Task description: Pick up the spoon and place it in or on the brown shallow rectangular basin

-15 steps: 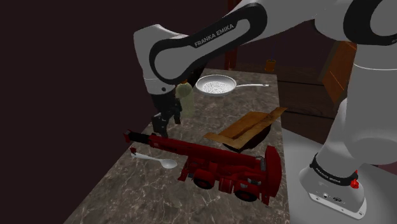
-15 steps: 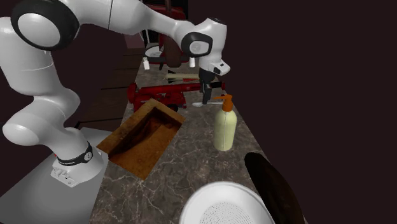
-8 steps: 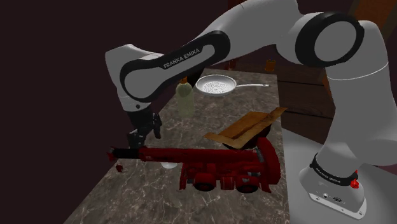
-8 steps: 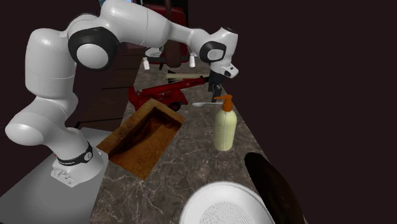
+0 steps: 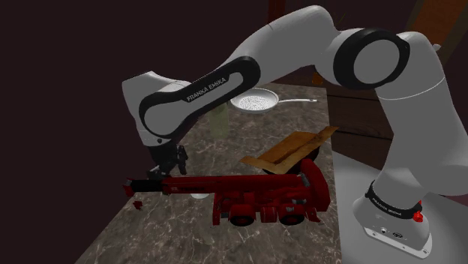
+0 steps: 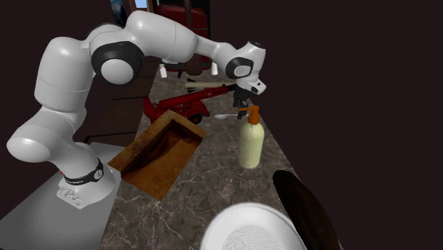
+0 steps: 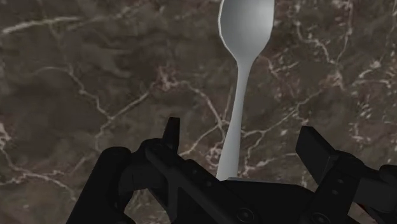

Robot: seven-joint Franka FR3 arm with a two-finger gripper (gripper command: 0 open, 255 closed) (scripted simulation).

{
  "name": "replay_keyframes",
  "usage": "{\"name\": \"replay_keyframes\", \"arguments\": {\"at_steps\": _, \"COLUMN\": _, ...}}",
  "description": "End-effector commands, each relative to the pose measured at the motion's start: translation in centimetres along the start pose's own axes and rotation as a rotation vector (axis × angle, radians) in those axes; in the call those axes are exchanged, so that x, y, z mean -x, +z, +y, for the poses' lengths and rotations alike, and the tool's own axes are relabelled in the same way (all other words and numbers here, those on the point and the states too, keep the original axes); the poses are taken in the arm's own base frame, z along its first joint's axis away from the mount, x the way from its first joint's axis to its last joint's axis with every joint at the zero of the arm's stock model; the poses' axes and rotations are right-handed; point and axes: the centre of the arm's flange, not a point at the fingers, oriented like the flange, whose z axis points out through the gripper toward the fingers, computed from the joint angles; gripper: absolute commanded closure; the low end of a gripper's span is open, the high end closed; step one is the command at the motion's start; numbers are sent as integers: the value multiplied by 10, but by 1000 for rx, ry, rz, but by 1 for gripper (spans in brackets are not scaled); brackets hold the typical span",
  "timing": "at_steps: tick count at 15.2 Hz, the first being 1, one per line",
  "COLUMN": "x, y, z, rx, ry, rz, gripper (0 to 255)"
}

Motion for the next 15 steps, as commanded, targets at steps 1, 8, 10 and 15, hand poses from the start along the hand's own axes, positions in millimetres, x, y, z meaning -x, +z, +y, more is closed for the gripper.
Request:
{"name": "replay_keyframes", "arguments": {"at_steps": 1, "x": 0, "y": 9, "z": 0, "rx": 0, "ry": 0, "rz": 0, "gripper": 0}}
{"name": "replay_keyframes", "arguments": {"at_steps": 8, "x": 0, "y": 9, "z": 0, "rx": 0, "ry": 0, "rz": 0, "gripper": 0}}
{"name": "replay_keyframes", "arguments": {"at_steps": 10, "x": 0, "y": 9, "z": 0, "rx": 0, "ry": 0, "rz": 0, "gripper": 255}}
{"name": "replay_keyframes", "arguments": {"at_steps": 15, "x": -1, "y": 8, "z": 0, "rx": 0, "ry": 0, "rz": 0, "gripper": 255}}
